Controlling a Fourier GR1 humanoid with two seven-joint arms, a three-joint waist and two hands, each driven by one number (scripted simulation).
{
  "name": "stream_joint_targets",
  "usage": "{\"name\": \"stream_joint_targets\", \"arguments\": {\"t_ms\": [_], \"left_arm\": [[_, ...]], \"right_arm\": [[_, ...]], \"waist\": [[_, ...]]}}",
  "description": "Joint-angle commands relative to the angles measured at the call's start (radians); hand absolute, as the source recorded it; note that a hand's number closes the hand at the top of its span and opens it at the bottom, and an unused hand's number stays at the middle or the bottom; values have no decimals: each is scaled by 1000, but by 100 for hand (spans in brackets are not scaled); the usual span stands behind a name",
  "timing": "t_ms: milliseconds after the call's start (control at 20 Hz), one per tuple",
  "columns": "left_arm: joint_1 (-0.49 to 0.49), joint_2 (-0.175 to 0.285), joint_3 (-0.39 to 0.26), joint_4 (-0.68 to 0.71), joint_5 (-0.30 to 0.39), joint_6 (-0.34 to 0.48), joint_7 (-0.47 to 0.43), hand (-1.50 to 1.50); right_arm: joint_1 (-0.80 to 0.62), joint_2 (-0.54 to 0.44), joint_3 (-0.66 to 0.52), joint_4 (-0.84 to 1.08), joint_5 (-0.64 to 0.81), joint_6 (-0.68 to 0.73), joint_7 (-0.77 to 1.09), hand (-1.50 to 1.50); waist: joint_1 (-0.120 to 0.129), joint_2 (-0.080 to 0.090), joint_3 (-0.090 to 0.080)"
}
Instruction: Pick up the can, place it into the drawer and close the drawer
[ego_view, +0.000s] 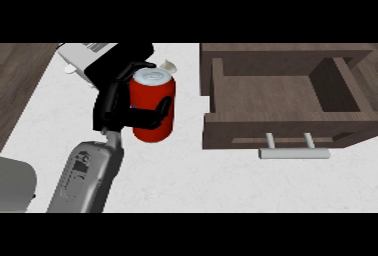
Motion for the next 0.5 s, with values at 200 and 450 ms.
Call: {"name": "stream_joint_targets", "arguments": {"t_ms": [200,450], "left_arm": [[-280,-2,-74,43,-29,138,194,150],[-447,-2,-163,164,8,272,183,150]], "right_arm": [[20,2,-4,-18,11,9,-9,-150],[23,12,8,-41,11,-8,19,-150]], "waist": [[-4,0,0],[-14,2,0]]}}
